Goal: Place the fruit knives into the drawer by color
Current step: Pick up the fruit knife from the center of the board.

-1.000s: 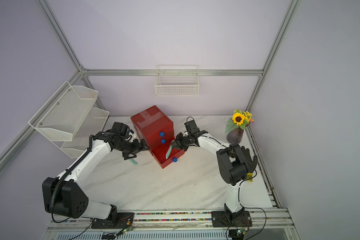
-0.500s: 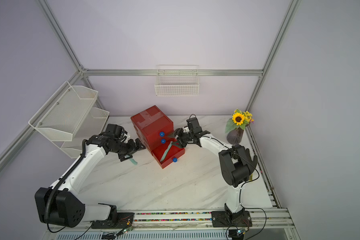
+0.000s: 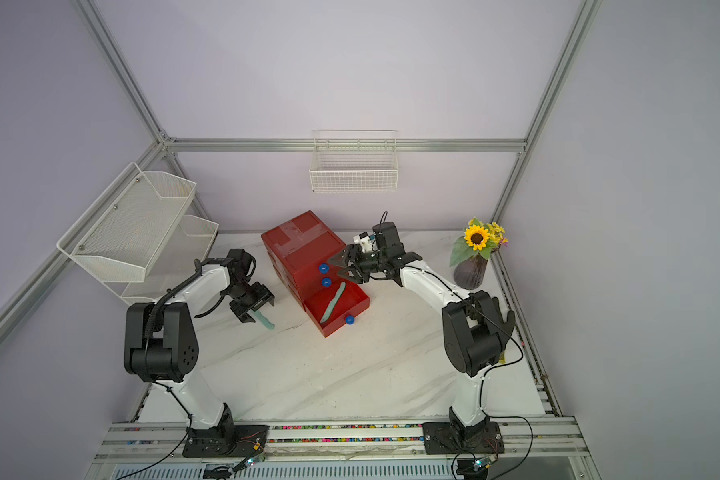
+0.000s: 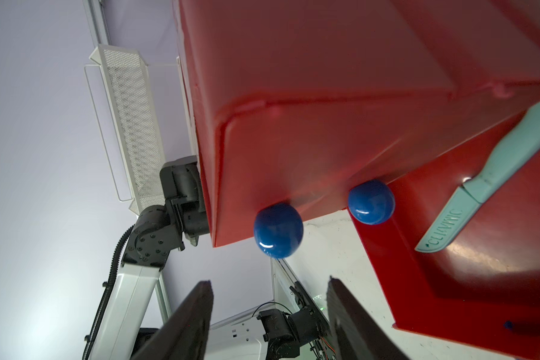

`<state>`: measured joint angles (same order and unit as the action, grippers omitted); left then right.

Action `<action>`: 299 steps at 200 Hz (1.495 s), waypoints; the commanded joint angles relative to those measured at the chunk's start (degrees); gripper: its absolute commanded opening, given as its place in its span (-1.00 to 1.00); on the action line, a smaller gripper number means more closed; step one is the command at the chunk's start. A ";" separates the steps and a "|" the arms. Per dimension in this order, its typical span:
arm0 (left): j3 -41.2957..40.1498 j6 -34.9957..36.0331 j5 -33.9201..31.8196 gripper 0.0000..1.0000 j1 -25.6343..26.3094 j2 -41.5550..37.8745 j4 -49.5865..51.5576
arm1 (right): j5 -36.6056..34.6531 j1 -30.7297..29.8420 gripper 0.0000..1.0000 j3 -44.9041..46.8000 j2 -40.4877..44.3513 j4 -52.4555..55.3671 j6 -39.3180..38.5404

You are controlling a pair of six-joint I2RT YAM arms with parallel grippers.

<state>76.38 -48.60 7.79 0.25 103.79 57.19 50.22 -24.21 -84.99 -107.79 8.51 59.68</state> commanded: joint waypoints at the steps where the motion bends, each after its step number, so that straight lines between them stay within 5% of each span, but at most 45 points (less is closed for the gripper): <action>1: 2.85 -0.52 -2.96 0.39 -0.27 2.20 0.90 | 3.20 1.15 0.23 -1.31 -1.27 -1.04 -2.45; 140: -5.38 -0.27 -14.14 0.09 -0.67 7.61 -7.72 | 9.11 6.54 0.16 -3.18 -4.05 -0.10 -3.11; 229: -6.44 1.77 -12.16 0.01 -3.47 10.67 -12.34 | 8.22 6.52 0.13 -1.16 -2.69 0.81 -3.96; 299: -7.18 1.91 -11.40 -0.69 -3.40 10.39 -13.01 | 7.87 6.53 0.11 -2.42 -3.01 2.21 -5.05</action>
<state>72.42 -47.05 -2.74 -2.63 109.14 49.87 58.35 -17.47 -86.39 -111.39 9.32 56.36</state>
